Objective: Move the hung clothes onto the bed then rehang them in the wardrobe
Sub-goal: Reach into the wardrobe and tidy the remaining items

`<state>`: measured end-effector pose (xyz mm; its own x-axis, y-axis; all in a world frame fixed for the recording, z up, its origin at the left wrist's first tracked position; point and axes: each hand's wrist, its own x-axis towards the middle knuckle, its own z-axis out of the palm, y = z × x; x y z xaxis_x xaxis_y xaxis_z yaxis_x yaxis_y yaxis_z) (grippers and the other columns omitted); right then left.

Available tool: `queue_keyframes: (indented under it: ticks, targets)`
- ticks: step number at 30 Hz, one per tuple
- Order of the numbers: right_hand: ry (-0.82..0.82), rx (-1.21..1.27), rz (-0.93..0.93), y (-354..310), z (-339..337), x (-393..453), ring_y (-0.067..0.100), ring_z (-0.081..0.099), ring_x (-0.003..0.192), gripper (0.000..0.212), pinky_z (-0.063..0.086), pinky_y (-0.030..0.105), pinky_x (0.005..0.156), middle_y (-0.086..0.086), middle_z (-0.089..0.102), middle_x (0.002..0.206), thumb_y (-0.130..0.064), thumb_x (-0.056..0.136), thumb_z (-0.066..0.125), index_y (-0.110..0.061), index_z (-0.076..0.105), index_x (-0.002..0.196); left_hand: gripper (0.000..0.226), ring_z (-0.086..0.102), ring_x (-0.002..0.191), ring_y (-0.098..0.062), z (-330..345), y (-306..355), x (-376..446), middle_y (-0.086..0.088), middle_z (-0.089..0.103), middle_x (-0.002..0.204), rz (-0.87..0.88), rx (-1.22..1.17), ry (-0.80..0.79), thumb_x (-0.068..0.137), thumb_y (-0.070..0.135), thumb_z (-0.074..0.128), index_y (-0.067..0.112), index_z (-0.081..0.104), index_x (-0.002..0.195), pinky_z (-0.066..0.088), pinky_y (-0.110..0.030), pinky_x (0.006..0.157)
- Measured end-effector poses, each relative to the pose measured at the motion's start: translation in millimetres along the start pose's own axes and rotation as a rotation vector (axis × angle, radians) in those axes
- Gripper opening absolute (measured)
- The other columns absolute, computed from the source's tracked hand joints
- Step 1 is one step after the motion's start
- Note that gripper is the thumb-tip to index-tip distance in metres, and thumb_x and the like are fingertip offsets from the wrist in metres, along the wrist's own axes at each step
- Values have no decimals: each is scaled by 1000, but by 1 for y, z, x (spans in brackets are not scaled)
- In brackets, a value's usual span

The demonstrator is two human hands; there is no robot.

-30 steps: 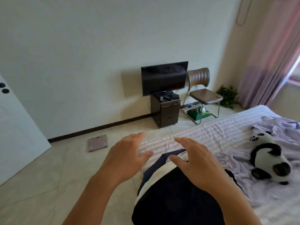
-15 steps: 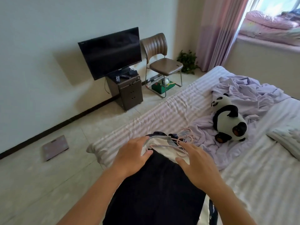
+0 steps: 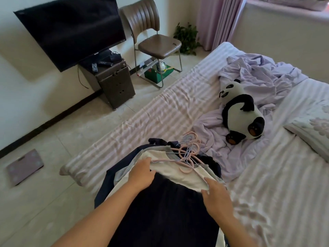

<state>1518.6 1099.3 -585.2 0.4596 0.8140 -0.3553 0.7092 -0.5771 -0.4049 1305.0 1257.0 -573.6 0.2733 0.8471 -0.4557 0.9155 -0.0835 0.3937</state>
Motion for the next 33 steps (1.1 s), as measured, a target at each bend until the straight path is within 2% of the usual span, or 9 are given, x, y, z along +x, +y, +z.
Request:
queue_keyframes:
  ticks: [3,5,8,12,16,21,26,28,33]
  targets:
    - [-4,-17,43,13,25,23,22,53,121,45,42,34,101,-2,61,129,-19,91,61,-20,55,135,58,28,144,-22,18,-5,33,-6,28,158,18,73,-22,98,23,49,18,28,152,31,-36,115]
    - [-4,-22,81,21,39,35,22,55,116,41,46,34,96,-2,61,124,-19,90,61,-20,56,130,58,24,146,-23,28,-8,51,-6,28,157,48,137,-22,97,22,50,18,29,151,28,-36,117]
    - [-11,11,112,33,57,50,22,57,111,39,52,36,89,-2,60,118,-18,87,59,-24,55,125,53,32,140,-23,40,-15,70,-5,37,150,50,172,-51,97,23,50,19,35,147,33,-37,113]
    - [31,60,108,39,65,62,16,60,98,37,54,32,79,-6,62,107,-9,85,53,-27,58,118,36,55,110,-19,55,-28,78,1,56,126,18,67,-33,93,22,52,22,52,129,48,-34,91]
    - [51,72,137,42,62,69,17,61,85,28,49,31,70,-6,68,93,-9,96,49,-22,68,112,13,53,81,-12,58,-30,76,5,55,98,-16,82,66,91,13,51,21,54,101,48,-30,70]
    - [27,51,167,42,51,71,16,53,67,18,45,33,62,-7,60,71,-15,96,52,-18,68,89,14,52,80,-16,52,-26,72,2,49,96,-35,135,131,92,9,50,22,52,99,47,-30,66]
    - [177,79,124,38,44,48,11,44,57,22,31,27,49,-5,52,60,-2,88,59,-15,58,70,10,55,95,-21,35,-28,51,0,59,98,-67,45,199,95,18,59,27,64,99,46,-33,82]
    - [202,133,77,30,38,34,12,47,61,22,33,22,49,-10,49,62,-5,90,60,-17,61,72,8,53,90,-18,26,-34,32,2,57,96,-118,-10,253,94,22,62,30,65,93,42,-30,81]
    - [207,290,17,-6,5,-2,8,55,69,16,50,35,62,-13,60,70,-21,96,60,-26,68,83,10,53,89,-16,-4,-50,-31,10,62,84,-112,-141,396,88,19,70,28,66,85,48,-36,79]
